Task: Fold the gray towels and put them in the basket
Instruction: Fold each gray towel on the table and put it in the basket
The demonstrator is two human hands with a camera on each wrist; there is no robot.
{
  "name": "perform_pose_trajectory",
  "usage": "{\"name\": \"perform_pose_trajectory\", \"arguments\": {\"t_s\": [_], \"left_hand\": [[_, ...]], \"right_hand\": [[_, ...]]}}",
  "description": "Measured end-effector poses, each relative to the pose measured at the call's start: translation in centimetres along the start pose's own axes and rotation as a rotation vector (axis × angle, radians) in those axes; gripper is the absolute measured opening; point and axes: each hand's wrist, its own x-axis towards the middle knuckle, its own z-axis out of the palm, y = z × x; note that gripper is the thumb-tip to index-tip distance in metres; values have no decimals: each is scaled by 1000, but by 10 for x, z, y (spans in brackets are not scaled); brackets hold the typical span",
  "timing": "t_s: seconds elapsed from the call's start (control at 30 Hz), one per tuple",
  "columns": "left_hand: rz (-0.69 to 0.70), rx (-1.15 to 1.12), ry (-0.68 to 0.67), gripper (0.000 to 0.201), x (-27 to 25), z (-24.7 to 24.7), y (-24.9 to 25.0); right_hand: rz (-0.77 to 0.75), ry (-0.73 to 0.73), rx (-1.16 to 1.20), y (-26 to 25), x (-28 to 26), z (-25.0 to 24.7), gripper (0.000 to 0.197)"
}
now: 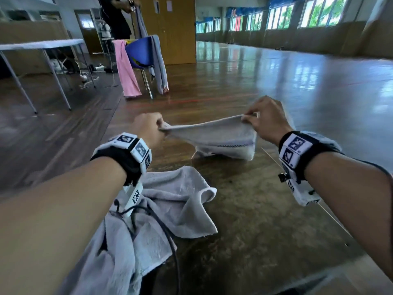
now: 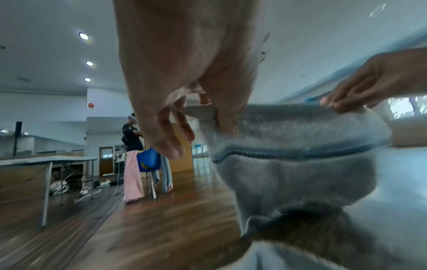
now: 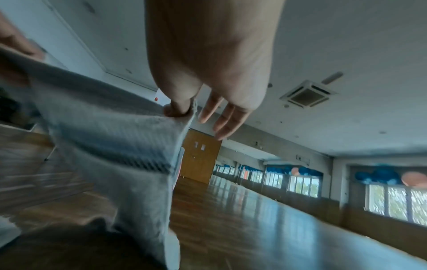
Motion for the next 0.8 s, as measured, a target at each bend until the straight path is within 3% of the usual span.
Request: {"name": "perform_pose_trajectory", "arguments": {"t_s": [0.1,0.3,0.37,0.47,0.53,0.63,0.7,0.8], "left_hand": [[-65,6,-8,18,-15,14,-1],[-218,-306,116,19,-12,1,26],[-205,-356,198,18,-9,-7,31],[-211,-409,258,27,-15,-12,29],[-251,-431,146,31,-26,-10,23],[-300,-343,-68,30,-47,-2,13],[-323,-353,-47,28,-55,1,10],[-351,-380,122,26,-59,2,15]], "right_hand": [[116,104,57,8,-14,9,12],[252,35,387,9,0,11,14],[238,107,373,8,6,9,25],[163,212,437,3,2,6,17],[132,158,490,5,-9,8,15],[170,-46,376,16,-31,16,19],[207,-75,380,23,-42,20,13],[187,-40,433,21,-47,22,10]]}}
